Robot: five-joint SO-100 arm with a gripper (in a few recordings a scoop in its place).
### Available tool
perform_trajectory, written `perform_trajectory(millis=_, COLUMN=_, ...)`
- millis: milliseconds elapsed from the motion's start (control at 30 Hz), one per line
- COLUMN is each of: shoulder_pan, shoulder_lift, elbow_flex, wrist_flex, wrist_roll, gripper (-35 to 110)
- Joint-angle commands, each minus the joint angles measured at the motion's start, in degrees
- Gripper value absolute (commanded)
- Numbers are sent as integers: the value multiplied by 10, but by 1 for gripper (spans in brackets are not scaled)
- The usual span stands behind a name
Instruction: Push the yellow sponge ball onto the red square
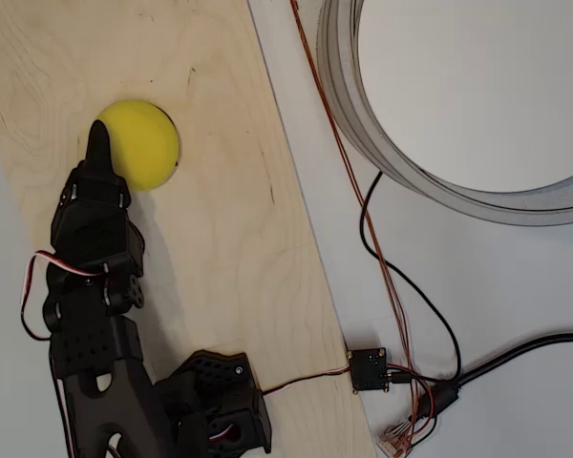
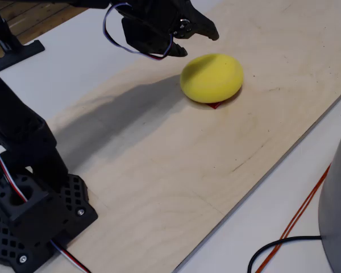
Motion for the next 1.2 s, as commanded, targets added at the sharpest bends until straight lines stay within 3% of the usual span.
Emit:
perform_trajectory(millis=0, shoulder_pan=2, shoulder_lift=-11, elbow_flex=-17, wrist_flex=-1, wrist_roll=13, gripper=24)
perform_trajectory(millis=1167, shoulder_pan=12, shoulder_lift=-45, elbow_flex=-11, wrist_flex=-28, wrist_roll=14, gripper=24)
